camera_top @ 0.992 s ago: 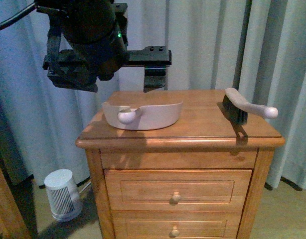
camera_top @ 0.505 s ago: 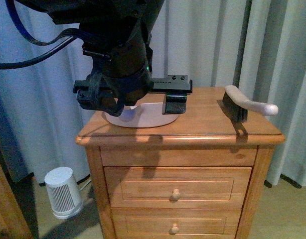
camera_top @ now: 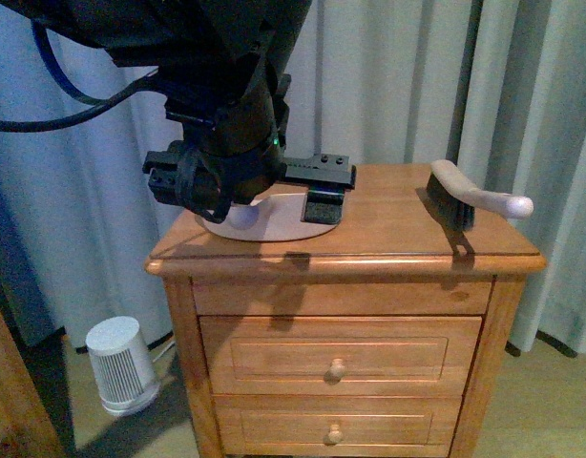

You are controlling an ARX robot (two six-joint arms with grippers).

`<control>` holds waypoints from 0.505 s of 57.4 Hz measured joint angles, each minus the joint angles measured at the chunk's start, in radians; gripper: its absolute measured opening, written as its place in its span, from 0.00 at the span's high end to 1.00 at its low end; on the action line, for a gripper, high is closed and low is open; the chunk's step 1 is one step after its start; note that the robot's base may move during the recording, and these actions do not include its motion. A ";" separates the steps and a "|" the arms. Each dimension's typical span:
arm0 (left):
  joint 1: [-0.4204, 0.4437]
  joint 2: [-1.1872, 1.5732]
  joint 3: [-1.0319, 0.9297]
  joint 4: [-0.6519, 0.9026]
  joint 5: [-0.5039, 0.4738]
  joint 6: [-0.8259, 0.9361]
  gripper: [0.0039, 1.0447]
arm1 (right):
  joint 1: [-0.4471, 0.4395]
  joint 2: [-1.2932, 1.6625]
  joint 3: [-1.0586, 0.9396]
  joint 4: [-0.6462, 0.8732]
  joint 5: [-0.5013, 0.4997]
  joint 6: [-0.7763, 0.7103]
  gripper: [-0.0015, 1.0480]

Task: Clean up trash

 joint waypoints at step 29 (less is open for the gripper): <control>0.024 0.015 0.018 -0.005 0.017 0.069 0.33 | 0.000 0.000 0.000 0.000 0.000 0.000 0.07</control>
